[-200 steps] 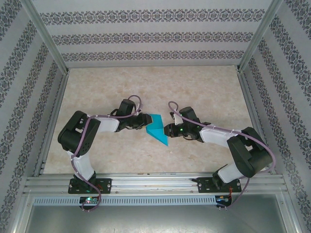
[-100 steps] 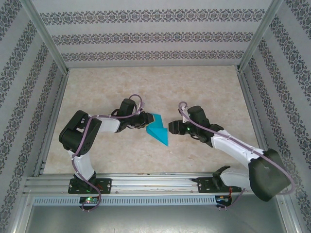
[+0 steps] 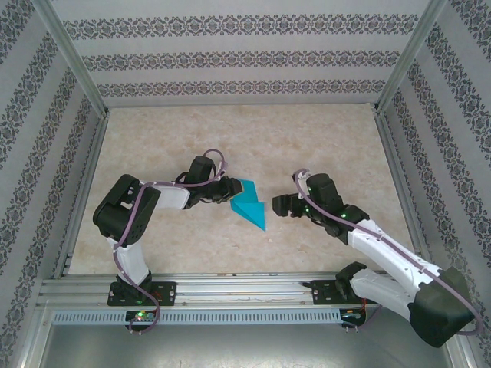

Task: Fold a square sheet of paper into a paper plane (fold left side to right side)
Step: Fourth fold the wing at the center of the table.

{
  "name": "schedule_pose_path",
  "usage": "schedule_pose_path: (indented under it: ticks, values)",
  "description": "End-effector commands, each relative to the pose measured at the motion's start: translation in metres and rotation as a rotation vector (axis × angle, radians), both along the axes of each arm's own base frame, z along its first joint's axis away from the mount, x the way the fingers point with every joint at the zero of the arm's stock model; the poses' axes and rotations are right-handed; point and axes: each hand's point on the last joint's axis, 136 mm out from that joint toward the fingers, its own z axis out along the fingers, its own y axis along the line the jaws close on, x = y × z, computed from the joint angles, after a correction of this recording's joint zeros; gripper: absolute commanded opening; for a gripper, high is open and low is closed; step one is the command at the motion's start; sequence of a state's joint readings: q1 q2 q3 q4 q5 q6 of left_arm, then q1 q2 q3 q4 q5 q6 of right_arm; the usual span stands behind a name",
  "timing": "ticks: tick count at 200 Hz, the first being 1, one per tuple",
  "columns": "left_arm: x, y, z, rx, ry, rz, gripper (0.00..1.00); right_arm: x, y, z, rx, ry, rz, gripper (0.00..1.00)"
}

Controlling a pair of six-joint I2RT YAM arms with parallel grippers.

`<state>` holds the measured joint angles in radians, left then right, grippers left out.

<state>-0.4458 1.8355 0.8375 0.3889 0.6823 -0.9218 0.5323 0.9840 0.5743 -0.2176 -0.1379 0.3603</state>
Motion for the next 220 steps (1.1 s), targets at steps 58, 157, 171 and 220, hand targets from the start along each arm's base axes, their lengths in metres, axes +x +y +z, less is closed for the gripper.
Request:
schedule_pose_path:
  ticks: [58,157,171,220]
  values:
    - [-0.004,-0.002,0.012,0.008,-0.017,-0.01,0.26,-0.02,0.036,-0.017,-0.21,-0.04,0.099,0.94]
    - [-0.005,0.0,0.02,0.004,-0.011,0.017,0.23,-0.02,0.095,-0.059,-0.391,0.008,0.191,0.71]
    - [-0.005,0.0,0.021,0.002,-0.01,0.015,0.22,-0.017,0.097,-0.066,-0.413,0.015,0.19,0.68]
    - [-0.006,-0.001,0.023,0.0,-0.01,0.014,0.21,-0.006,0.096,-0.081,-0.49,0.01,0.166,0.61]
